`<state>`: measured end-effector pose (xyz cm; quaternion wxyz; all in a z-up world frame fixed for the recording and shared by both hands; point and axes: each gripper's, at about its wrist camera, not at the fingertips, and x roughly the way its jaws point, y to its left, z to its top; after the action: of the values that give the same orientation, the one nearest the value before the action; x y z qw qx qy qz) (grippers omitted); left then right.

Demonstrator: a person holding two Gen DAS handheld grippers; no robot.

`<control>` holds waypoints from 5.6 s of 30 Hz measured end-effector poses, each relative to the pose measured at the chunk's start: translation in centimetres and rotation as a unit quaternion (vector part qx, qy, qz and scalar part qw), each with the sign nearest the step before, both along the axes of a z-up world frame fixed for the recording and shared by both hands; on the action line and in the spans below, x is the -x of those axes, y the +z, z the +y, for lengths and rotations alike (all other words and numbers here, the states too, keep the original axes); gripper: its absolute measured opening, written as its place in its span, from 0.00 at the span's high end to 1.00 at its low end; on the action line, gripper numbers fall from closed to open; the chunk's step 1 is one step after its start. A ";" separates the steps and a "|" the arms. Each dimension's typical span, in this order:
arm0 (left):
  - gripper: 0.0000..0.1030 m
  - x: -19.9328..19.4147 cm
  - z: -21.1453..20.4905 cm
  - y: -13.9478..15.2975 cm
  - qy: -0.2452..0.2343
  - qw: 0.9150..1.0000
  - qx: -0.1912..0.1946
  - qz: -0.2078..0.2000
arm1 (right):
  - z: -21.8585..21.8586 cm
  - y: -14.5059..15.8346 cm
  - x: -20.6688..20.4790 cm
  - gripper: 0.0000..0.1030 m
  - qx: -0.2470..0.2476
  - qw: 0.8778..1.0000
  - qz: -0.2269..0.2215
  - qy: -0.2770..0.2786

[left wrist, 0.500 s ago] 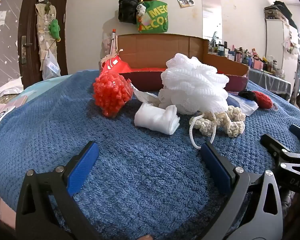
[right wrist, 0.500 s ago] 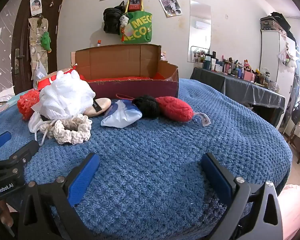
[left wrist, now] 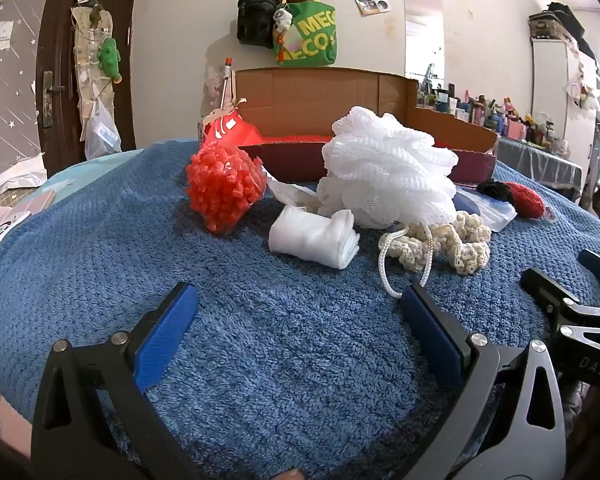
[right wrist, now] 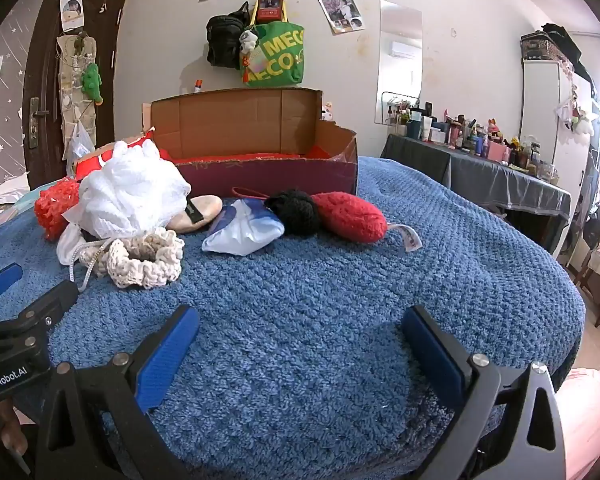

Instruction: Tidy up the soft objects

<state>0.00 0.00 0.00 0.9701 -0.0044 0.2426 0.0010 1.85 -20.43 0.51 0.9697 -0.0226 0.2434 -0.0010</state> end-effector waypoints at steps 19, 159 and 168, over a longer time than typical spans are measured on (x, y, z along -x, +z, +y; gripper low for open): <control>0.00 0.0 0.0 0.0 0.000 1.000 0.001 -0.001 | 0.1 0.0 0.0 0.00 0.000 1.000 0.000 0.000; 0.53 -11.4 6.4 6.2 -0.035 0.992 0.014 0.118 | -6.7 5.1 -11.5 0.55 -0.057 0.981 0.123 0.136; 0.53 -10.8 6.4 8.1 -0.039 0.995 0.011 0.091 | -6.1 8.5 -10.8 0.55 -0.070 0.986 0.065 0.136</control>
<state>10.83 6.38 8.09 0.9431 -0.0053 0.3301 -0.0396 12.63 -26.57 8.99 0.9422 0.0121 0.2998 0.1491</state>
